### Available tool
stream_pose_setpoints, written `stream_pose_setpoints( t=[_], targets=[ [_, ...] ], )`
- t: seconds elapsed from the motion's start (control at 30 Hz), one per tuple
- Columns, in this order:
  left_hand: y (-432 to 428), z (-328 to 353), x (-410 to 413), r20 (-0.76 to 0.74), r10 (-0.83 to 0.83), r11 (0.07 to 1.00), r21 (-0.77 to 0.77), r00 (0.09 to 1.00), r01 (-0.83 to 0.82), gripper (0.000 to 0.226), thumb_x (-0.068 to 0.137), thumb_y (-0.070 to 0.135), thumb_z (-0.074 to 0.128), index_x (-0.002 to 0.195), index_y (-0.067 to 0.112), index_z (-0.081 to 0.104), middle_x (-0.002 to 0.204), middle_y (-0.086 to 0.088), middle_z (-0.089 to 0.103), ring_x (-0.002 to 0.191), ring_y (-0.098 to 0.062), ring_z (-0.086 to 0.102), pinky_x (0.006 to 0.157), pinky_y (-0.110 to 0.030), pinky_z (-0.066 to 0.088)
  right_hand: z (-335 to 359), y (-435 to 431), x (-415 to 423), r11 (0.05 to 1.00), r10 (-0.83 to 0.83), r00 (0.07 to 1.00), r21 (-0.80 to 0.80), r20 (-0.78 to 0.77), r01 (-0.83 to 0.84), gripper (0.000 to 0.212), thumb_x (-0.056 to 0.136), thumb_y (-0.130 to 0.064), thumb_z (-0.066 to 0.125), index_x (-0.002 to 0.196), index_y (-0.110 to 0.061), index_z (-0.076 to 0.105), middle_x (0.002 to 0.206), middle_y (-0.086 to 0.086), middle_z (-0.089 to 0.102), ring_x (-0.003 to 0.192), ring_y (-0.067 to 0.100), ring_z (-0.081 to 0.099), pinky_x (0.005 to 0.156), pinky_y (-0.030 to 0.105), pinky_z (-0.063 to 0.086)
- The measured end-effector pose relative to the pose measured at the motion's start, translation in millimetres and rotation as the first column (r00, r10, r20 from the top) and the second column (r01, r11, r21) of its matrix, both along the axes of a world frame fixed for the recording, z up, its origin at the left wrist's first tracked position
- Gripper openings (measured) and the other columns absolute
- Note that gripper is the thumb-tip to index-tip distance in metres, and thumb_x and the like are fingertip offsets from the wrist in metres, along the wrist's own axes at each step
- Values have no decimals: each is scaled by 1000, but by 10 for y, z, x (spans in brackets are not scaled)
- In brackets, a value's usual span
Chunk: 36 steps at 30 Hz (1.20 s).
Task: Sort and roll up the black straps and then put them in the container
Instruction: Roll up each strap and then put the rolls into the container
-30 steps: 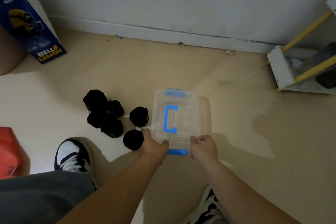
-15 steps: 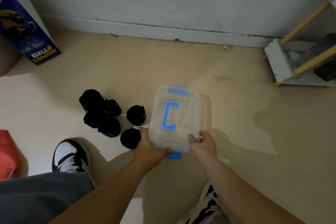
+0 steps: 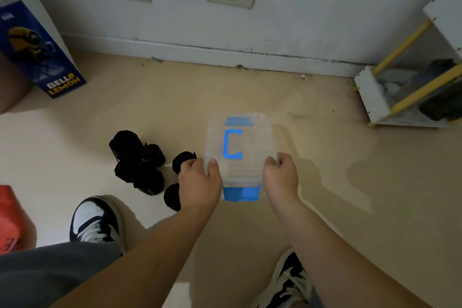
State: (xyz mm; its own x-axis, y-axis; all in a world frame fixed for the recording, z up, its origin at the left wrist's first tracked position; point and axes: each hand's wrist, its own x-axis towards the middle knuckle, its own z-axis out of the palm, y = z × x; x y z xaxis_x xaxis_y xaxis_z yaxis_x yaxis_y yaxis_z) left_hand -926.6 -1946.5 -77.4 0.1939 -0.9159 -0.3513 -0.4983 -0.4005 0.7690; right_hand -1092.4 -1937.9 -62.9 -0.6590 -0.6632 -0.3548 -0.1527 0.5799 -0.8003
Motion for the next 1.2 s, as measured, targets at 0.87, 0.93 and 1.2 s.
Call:
stream_pose_setpoints(
  t=[0.87,0.93,1.2],
  targets=[
    [-126,-233,7,158,-389,908,233,908,349,50,103,45,55,140,10,61,157,-12,42,137,-37,49,114,-50,44,430,-122,-655,933,-271,932,-175,240,316,30,87,3,64,86,-17,41,82,16,62,63,30,64,55,35,58],
    [-75,-262,5,190,-440,881,283,878,380,52,103,37,58,144,5,54,160,-13,36,133,-38,53,109,-45,48,478,-118,-726,925,-297,950,-221,95,311,35,87,-2,66,83,-21,37,83,2,55,67,26,56,70,46,62],
    [72,-325,-71,205,-402,902,259,892,347,50,104,22,56,149,3,48,157,-13,37,131,-38,54,106,-42,45,223,65,-720,993,89,947,106,-308,-59,30,79,-1,62,99,-16,44,110,6,54,99,31,57,79,38,47]
  ],
)
